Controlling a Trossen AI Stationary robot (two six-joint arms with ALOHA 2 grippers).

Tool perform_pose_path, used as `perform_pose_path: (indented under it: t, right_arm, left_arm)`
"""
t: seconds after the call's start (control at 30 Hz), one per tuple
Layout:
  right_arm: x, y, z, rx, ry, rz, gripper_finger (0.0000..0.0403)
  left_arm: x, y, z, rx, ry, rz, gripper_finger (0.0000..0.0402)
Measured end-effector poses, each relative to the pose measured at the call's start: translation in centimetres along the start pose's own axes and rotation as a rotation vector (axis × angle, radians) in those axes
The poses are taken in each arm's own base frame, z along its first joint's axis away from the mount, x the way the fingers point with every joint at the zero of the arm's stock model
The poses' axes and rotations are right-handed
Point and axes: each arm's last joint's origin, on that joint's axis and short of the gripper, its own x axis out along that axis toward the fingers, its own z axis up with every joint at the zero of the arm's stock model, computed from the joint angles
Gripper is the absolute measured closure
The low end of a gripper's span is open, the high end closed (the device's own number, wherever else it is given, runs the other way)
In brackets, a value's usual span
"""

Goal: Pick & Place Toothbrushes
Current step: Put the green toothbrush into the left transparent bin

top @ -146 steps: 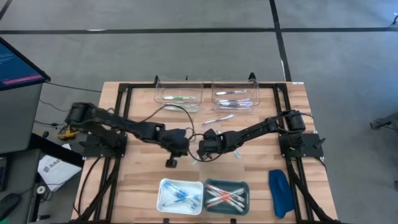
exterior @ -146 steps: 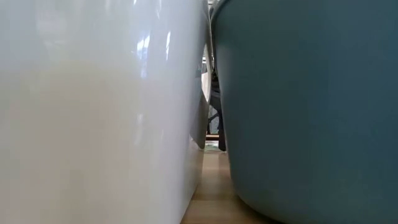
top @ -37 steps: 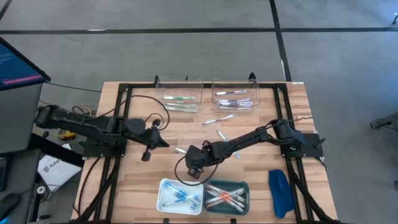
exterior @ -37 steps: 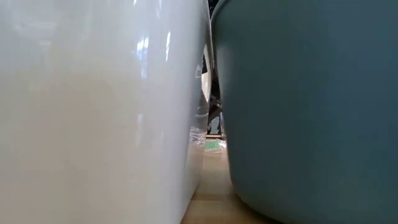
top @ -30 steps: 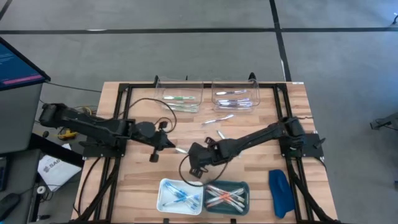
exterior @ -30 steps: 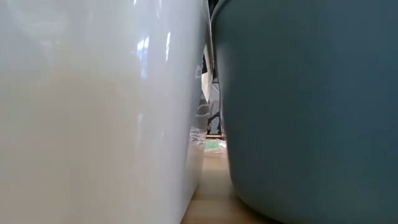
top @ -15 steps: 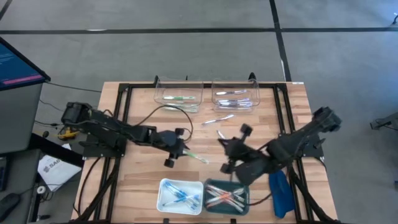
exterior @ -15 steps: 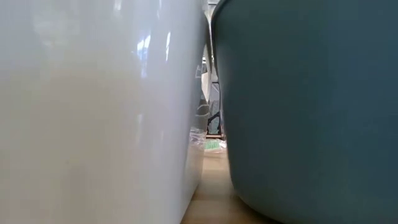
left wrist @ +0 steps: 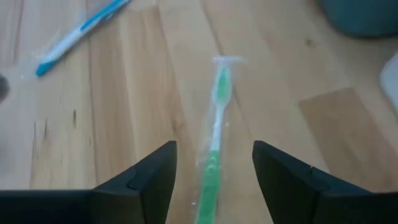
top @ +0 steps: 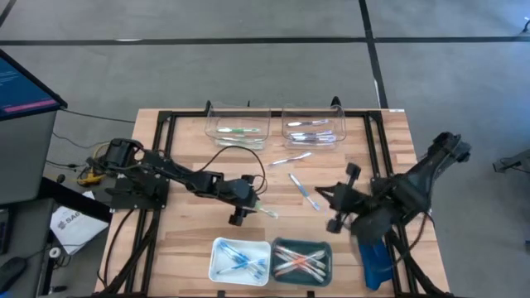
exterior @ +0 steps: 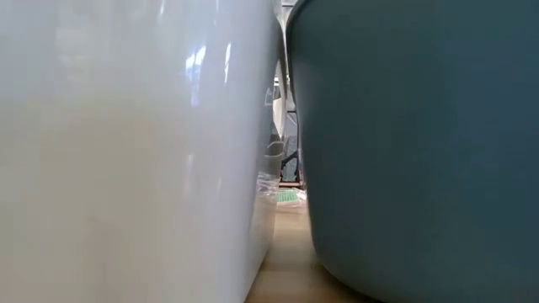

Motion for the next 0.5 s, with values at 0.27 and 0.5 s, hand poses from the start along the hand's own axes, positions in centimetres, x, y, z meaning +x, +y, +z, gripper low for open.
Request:
perform_pose_path:
  t: [0.27,0.5]
  right_arm:
    - [-3.0,-1.0,-1.6,0.151,-0.172,0.379,0.0398]
    - [-1.3,-2.9,-2.5,0.188,-0.363,0.652,0.0398]
  left_arm:
    - [0.2,0.5,-0.5,-0.067,0.038,0.004,0.0203]
    - [0.1,-0.1,-0.8,-0.058,0.078,-0.020,0.0210]
